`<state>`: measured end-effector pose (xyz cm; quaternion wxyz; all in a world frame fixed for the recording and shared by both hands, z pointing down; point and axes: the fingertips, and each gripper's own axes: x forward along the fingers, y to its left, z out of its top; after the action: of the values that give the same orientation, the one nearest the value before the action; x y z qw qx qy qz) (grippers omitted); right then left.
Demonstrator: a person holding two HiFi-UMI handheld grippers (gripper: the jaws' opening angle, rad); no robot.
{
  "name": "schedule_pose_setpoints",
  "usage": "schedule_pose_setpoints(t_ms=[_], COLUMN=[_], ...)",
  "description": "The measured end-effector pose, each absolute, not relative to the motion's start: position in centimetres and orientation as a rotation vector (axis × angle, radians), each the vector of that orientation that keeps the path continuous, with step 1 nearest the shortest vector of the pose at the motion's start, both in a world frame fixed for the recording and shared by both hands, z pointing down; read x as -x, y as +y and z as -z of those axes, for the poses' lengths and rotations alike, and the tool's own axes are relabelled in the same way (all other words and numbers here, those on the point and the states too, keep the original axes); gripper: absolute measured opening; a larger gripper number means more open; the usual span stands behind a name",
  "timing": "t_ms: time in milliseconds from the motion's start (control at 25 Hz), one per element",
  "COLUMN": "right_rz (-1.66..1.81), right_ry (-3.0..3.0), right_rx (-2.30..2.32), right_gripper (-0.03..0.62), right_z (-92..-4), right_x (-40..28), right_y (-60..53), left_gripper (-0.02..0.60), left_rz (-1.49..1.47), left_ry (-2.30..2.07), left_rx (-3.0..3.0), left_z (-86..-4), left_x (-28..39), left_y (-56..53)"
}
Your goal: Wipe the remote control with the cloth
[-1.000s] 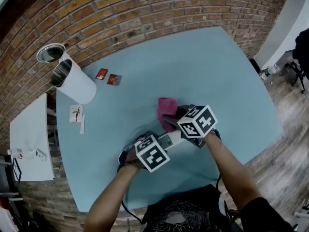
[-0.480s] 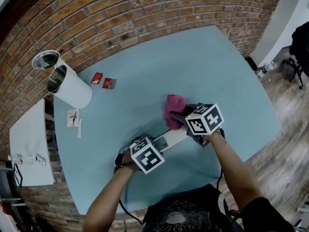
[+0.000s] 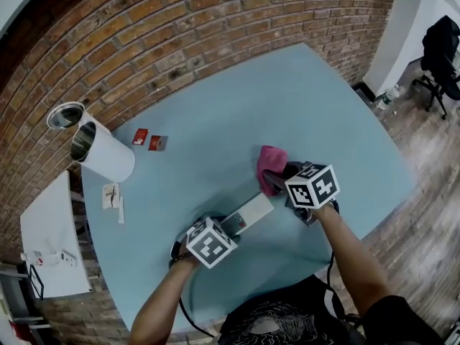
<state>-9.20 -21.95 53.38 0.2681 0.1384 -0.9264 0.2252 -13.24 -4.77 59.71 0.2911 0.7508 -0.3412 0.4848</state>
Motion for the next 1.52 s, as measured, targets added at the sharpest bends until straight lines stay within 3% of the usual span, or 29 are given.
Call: schedule_pose_setpoints(t_ms=[280, 560, 960, 1520], right_rz=[-0.658, -0.775, -0.663, -0.549], right_ry=[-2.571, -2.625, -2.713, -2.729], right_rx=[-0.564, -0.745, -0.756, -0.603], right_gripper=[0.066, 0.066, 0.066, 0.066], right_z=[-52.0, -52.2, -52.2, -53.3], right_x=[4.9, 1.3, 4.2, 7.8], right_y=[-21.9, -19.6, -17.5, -15.3], left_gripper=[0.281, 0.281, 0.282, 0.284], left_rz=[-1.097, -0.474, 0.383, 0.478], left_ry=[-0.901, -0.747, -0.466, -0.403], left_rx=[-1.952, -1.756, -1.403, -1.340], left_z=[-58.8, -57.5, -54.2, -54.1], left_x=[13.4, 12.3, 9.0, 7.7], left_y=[-5.0, -5.0, -5.2, -4.5])
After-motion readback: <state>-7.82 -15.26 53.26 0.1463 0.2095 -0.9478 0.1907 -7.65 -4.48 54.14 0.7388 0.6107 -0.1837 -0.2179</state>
